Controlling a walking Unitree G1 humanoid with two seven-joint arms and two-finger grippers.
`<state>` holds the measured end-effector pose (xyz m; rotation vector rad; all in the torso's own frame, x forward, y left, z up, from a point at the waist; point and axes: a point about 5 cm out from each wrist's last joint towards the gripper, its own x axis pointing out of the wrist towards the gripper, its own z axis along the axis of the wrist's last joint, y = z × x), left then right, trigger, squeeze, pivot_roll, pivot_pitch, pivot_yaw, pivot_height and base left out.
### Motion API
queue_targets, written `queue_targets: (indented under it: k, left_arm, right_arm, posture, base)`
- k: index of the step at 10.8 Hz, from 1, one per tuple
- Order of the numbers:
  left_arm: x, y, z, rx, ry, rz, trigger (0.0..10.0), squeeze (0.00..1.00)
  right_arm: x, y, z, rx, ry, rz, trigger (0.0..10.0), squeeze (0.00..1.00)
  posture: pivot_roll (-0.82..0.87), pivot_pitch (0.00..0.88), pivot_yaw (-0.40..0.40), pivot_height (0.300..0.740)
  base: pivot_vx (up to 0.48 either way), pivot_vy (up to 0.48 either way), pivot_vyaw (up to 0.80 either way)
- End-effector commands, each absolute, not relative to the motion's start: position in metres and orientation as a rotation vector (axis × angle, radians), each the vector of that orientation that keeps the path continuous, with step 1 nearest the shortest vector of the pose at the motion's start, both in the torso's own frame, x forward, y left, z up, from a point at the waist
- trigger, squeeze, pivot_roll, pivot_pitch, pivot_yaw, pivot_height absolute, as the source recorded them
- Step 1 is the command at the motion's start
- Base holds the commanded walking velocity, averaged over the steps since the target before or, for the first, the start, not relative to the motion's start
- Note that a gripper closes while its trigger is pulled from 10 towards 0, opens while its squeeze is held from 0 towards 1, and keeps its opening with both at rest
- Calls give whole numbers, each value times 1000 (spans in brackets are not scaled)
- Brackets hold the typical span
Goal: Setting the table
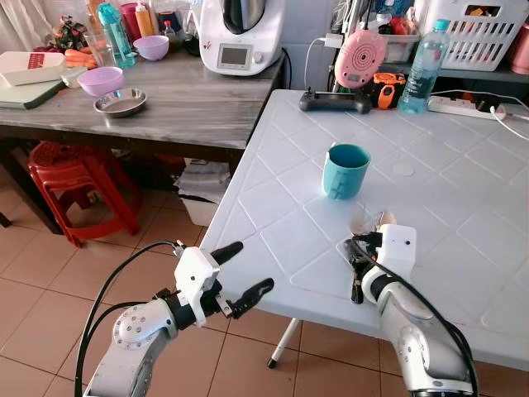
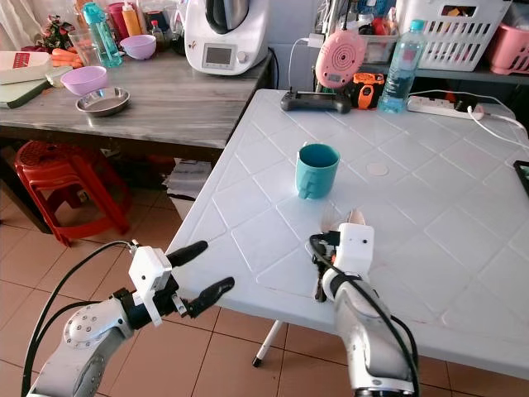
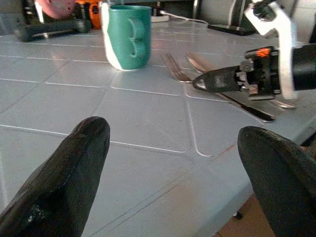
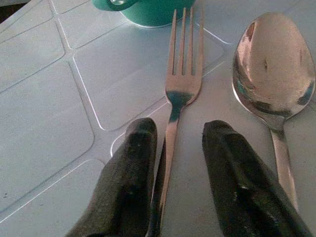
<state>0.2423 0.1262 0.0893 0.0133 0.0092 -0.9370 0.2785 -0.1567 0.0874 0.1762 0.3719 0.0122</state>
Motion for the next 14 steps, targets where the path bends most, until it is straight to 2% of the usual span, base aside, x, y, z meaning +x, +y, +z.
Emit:
queue_targets:
  k: [1, 7, 11, 13, 14]
  left_arm:
    - [241, 127, 92, 25, 12, -951, 10000, 0]
    - [241, 126, 92, 25, 24, -972, 10000, 0]
    - [247, 127, 100, 51, -26, -945, 10000, 0]
    - [265, 147, 99, 50, -32, -720, 10000, 0]
    - [282, 160, 97, 51, -31, -530, 10000, 0]
  right_arm:
    - [268, -151, 62, 212, 517, 32, 0, 0]
    - [261, -161, 47, 193, 593, 20, 0, 0]
    - [274, -166, 75, 258, 403, -60, 0, 0]
    - [275, -163, 92, 285, 275, -81, 0, 0]
    - [274, -159, 97, 286, 229, -85, 0, 0]
  posture:
    - [-45, 45, 40, 740]
    - [-49, 48, 43, 740]
    - [-48, 34, 37, 740]
    - [-51, 23, 34, 740]
    - [-52, 18, 34, 740]
  base:
    - [0, 0, 0]
    - [0, 0, 0]
    - [0, 0, 0]
    - [0, 0, 0]
    - [0, 0, 0]
